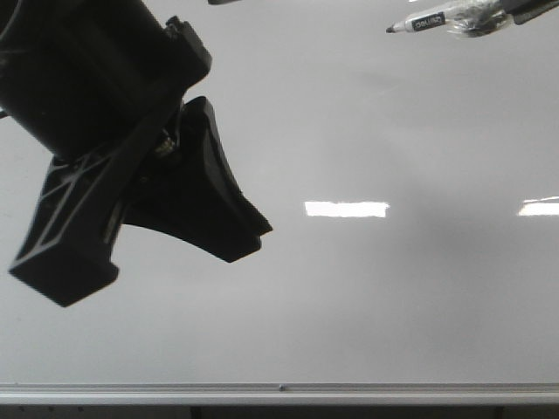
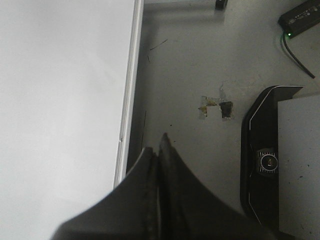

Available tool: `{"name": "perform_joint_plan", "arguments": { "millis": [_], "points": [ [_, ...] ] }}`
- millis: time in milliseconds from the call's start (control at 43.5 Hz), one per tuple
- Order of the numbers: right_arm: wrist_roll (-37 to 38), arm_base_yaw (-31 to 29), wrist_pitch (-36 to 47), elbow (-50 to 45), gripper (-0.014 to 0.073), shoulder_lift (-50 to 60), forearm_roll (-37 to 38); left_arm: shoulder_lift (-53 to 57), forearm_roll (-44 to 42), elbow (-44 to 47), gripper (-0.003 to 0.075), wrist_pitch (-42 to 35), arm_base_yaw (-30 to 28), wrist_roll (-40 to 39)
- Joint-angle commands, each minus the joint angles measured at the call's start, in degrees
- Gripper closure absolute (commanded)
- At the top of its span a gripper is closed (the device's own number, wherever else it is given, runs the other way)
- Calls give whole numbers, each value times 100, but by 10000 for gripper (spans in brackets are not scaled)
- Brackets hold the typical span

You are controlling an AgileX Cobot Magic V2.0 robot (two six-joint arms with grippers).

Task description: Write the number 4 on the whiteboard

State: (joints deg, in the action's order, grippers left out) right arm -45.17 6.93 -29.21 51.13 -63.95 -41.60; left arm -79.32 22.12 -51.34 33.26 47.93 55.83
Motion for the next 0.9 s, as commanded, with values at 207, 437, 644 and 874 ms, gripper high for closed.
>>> {"name": "perform_joint_plan", "arguments": {
  "millis": [207,437,644,874],
  "points": [
    [16,-50,566,960,657,-1013,-208,201,144,-176,741,-187,40,-49],
    [16,-50,541,973,657,-1228,-191,201,144,-176,741,-198,40,-49],
    [16,7,18,966,657,-1532,-140,201,144,-176,741,-221,40,-49],
    [22,323,-75,966,657,-1688,-130,201,144,-176,741,-221,40,-49]
  ]
}}
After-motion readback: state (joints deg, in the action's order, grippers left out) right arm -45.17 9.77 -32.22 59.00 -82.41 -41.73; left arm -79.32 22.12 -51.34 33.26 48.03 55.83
